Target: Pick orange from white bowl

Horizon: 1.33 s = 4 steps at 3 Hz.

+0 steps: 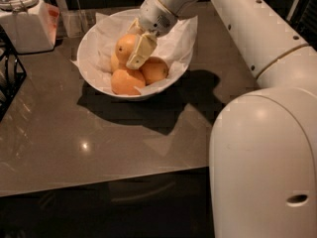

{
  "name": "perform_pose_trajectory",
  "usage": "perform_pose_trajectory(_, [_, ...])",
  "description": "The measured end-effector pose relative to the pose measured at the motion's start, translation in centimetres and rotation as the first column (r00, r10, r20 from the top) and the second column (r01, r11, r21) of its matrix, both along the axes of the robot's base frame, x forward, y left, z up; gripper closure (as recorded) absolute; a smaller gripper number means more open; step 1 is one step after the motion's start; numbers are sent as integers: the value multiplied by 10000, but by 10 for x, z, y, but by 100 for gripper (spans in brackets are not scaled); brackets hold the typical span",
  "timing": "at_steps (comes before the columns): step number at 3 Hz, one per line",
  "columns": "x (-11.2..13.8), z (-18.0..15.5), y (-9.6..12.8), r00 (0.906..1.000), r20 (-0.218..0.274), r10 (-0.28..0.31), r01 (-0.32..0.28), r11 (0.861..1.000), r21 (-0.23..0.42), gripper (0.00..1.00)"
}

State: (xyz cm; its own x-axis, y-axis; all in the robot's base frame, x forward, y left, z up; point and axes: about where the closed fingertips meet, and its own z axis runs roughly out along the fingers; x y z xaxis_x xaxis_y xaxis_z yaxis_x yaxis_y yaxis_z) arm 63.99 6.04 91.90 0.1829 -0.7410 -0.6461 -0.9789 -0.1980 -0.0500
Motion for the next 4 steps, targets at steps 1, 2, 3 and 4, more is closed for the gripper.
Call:
perform_pose_trajectory(1, [-15,26,-10,9942,1073,-117,93,9997,232,100])
perform_pose_trajectory(2, [-50,47,-10,9770,2126,-188,41,9976,691,100])
perform_pose_trajectory(3, [-88,57,-14,9544,2969,-307,-9,9944,1055,100])
perform_pose_trajectory(4, [-144,64,-28,9148,3906,-1029,460,9873,1522,100])
